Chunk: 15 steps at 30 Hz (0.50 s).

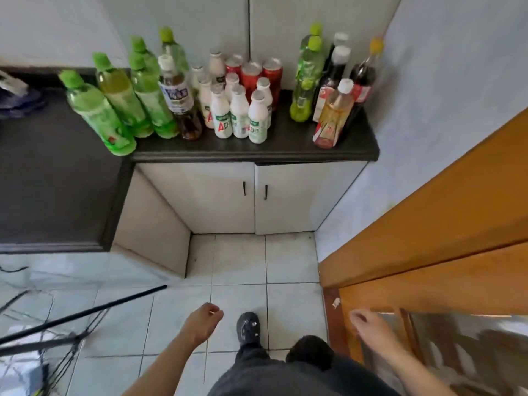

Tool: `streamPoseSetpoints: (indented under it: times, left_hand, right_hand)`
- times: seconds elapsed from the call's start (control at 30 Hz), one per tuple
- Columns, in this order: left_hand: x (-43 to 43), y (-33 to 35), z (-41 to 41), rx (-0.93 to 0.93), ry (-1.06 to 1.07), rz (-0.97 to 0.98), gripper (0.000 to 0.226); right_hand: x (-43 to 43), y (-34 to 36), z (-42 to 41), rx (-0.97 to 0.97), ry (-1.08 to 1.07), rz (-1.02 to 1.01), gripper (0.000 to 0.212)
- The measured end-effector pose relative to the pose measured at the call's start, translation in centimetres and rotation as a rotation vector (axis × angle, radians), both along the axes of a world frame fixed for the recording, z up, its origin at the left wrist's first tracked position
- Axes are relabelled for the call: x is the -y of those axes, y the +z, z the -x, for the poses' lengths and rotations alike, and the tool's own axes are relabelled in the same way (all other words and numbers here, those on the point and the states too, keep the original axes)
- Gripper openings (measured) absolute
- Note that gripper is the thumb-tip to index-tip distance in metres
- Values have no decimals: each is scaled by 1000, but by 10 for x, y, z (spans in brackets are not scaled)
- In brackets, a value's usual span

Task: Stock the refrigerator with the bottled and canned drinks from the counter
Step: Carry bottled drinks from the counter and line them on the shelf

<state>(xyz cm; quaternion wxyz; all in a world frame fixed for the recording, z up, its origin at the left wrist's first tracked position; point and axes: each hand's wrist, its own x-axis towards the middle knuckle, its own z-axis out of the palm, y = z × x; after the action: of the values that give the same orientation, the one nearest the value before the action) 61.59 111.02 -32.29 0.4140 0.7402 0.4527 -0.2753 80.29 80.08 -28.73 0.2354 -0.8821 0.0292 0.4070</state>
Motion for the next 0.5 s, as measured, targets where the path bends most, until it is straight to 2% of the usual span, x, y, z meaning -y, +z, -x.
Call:
streamPoseSetpoints:
  times: [0.13, 0.2, 0.33, 0.43, 0.5]
  left_hand:
    - [-44, 9, -78, 28, -16, 0, 31]
    - [-51, 14, -114, 50, -26, 27, 32]
    - [-47, 28, -187, 157, -59, 76, 17]
    - [-42, 45, -236, 302, 107, 77, 12]
    - [-42, 65, -269, 391, 215, 69, 11]
  right_hand:
    - [-36, 5, -31, -20, -190, -121, 15]
    - [-49, 1, -50, -24, -188, -138, 18]
    - [-69, -10, -106, -4, -122, -192, 14]
    - [-94, 2, -159, 83, -96, -267, 13]
    - [-114, 17, -197, 213, -108, -341, 12]
